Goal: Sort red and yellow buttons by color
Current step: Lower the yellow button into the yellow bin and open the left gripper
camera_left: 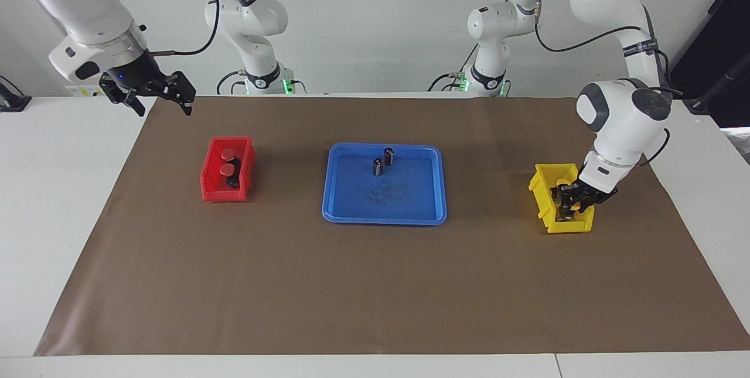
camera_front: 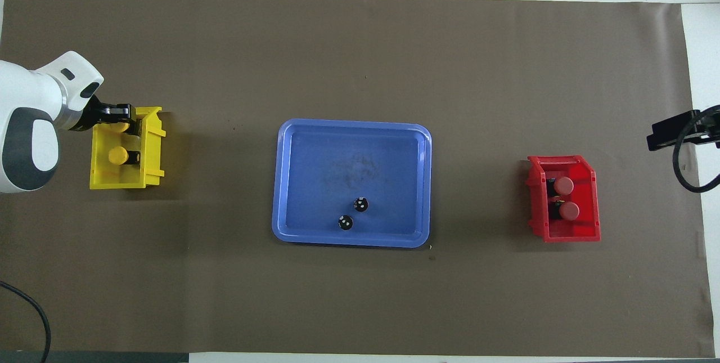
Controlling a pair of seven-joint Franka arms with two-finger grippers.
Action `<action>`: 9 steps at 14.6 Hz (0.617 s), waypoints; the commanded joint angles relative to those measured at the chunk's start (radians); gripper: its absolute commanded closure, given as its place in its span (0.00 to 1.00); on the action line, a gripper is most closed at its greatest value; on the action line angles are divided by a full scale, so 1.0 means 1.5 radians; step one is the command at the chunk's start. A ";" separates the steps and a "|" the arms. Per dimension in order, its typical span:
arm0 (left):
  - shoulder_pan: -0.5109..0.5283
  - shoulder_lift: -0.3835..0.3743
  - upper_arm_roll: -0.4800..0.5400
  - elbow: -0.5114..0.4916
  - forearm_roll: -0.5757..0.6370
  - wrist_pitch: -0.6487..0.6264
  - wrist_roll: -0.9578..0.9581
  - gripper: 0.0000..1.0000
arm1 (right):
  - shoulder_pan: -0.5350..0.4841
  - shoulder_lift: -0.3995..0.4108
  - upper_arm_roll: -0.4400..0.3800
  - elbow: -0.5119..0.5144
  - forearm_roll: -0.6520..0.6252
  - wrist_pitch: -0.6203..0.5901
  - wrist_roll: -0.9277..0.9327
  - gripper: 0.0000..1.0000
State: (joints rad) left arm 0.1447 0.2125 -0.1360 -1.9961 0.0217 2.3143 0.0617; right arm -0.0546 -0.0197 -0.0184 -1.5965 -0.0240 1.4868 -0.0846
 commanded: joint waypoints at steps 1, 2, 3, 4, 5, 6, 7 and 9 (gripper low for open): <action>0.015 -0.013 -0.001 -0.023 -0.012 0.017 0.029 0.99 | 0.002 -0.003 -0.002 0.001 0.000 -0.007 0.005 0.00; 0.015 -0.015 -0.001 -0.032 -0.012 0.020 0.031 0.98 | 0.003 -0.002 -0.001 0.001 0.001 -0.002 0.006 0.00; 0.015 -0.015 -0.001 -0.033 -0.012 0.023 0.032 0.91 | 0.003 -0.002 -0.001 0.002 0.001 -0.002 0.006 0.00; 0.015 -0.015 -0.001 -0.032 -0.012 0.025 0.030 0.68 | 0.004 -0.002 -0.001 0.001 0.001 -0.001 0.007 0.00; 0.015 -0.015 -0.001 -0.031 -0.012 0.027 0.029 0.51 | 0.004 -0.002 0.000 0.000 0.001 -0.001 0.008 0.00; 0.015 -0.014 -0.002 -0.028 -0.012 0.026 0.026 0.41 | 0.004 -0.002 0.000 0.000 0.001 -0.001 0.008 0.00; 0.014 -0.013 -0.002 -0.026 -0.012 0.024 0.024 0.35 | 0.004 -0.002 0.000 0.001 0.001 -0.002 0.008 0.00; 0.007 -0.012 -0.004 -0.014 -0.014 0.009 0.022 0.30 | 0.004 -0.002 0.000 0.001 0.001 -0.002 0.007 0.00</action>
State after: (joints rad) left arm 0.1605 0.2117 -0.1396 -2.0127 0.0216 2.3272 0.0821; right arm -0.0508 -0.0197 -0.0183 -1.5963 -0.0238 1.4869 -0.0846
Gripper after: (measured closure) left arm 0.357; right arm 0.000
